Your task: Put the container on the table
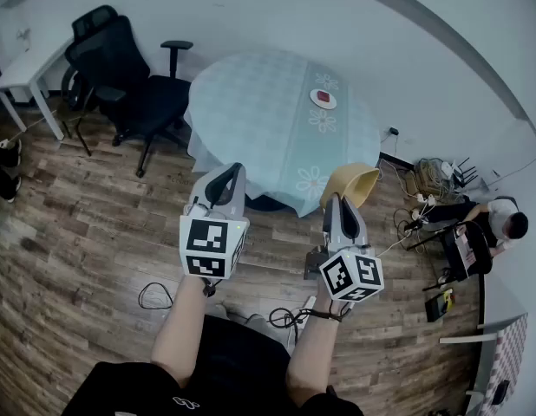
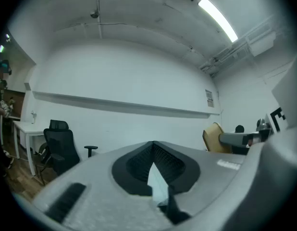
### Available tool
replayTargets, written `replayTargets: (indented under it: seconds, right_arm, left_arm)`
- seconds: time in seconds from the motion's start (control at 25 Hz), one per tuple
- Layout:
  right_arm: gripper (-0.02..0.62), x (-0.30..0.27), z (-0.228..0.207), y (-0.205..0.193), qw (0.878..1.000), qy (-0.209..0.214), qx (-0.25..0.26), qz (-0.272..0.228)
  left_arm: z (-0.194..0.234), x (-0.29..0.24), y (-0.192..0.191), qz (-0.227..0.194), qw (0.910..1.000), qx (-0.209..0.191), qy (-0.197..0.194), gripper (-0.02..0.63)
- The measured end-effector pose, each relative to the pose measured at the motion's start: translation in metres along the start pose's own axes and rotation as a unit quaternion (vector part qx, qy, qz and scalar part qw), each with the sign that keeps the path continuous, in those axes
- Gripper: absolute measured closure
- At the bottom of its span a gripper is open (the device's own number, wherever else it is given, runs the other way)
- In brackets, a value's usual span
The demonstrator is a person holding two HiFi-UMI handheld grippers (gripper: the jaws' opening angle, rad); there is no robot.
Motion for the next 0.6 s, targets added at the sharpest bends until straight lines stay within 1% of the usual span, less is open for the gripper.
replayTargets:
  seconds: [0.24, 0.44, 0.6]
  right_arm:
    - [0.569, -0.008, 0.007, -0.006, 1.000, 0.002, 0.023, 0.012]
    - [0.568, -0.014, 0.002, -0.015, 0.999, -0.020, 0.025, 0.018]
    - [0.568, -0.019, 0.002, -0.018, 0.999, -0.023, 0.037, 0.027]
  left_arm:
    - [0.010, -0.004, -0.013, 0.007, 0.9999, 0.015, -0.002, 0.604]
    - [0.013, -0.013, -0.024, 0.012, 0.9995, 0.028, -0.010, 0.604]
    - [0.020, -0.019, -0.029, 0.014, 0.9991, 0.039, -0.009, 0.604]
Point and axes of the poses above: the fingertips, and each gripper's own axes: x backward along the fingers, z to its left, y out of its top, the point moved 3 cm from there along x, backward along the fingers, and after that the axes turned 14 degrees about -x, right-handed, at the moved point
